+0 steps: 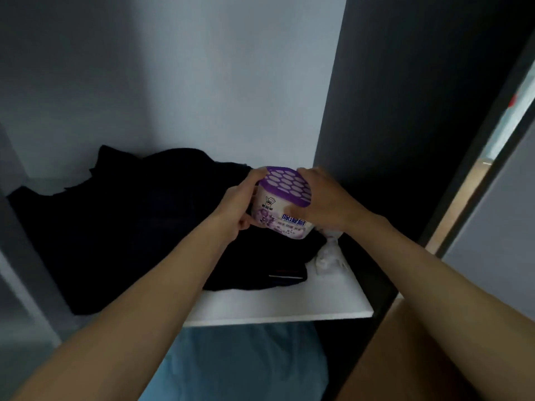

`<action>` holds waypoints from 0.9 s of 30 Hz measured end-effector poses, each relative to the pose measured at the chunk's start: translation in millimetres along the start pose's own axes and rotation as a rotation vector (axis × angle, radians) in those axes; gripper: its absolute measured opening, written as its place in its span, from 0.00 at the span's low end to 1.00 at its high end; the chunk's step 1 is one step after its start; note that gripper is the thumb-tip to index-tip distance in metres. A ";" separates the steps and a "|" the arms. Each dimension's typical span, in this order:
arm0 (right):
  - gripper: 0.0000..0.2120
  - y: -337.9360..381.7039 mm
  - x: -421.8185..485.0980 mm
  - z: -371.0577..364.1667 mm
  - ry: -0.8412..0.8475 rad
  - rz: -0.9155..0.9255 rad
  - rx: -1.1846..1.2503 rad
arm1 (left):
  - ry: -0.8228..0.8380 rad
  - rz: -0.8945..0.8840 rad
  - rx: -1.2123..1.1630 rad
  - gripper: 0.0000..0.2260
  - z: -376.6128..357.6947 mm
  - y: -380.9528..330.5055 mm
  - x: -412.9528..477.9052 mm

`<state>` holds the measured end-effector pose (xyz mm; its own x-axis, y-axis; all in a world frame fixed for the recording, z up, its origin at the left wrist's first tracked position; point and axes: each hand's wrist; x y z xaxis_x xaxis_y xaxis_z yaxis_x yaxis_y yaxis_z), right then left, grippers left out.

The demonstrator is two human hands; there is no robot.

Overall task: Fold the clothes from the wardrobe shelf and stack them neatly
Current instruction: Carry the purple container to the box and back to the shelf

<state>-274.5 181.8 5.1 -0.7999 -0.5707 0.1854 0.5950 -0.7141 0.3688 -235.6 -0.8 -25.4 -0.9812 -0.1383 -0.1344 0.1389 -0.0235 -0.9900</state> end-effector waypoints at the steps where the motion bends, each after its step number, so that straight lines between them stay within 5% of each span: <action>1: 0.30 3.5 12.8 2.7 0.007 -0.015 -0.029 | 0.013 0.010 -0.018 0.26 5.7 -6.5 12.3; 11: 0.33 -2.8 87.4 25.5 -0.092 -0.214 -0.157 | 0.185 0.024 -0.081 0.27 11.7 -45.8 117.8; 21: 0.39 -40.7 175.6 51.3 -0.274 -0.236 -0.188 | 0.141 -0.201 -0.009 0.26 2.1 -99.7 206.9; 27: 0.37 -75.9 226.6 38.7 -0.241 -0.242 -0.232 | 0.166 -0.160 -0.033 0.21 -3.3 -92.5 270.6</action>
<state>-503.9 122.3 54.4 -0.8980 -0.2830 0.3368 0.3669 -0.9043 0.2183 -514.5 -32.8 29.7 -0.9993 0.0297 0.0225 -0.0224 0.0011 -0.9997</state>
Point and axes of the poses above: each hand's wrist, its own x-axis towards the middle knuckle, its own z-axis out of the back of the hand, y = z × x, and after that the axes turned 6 degrees about y, right-handed
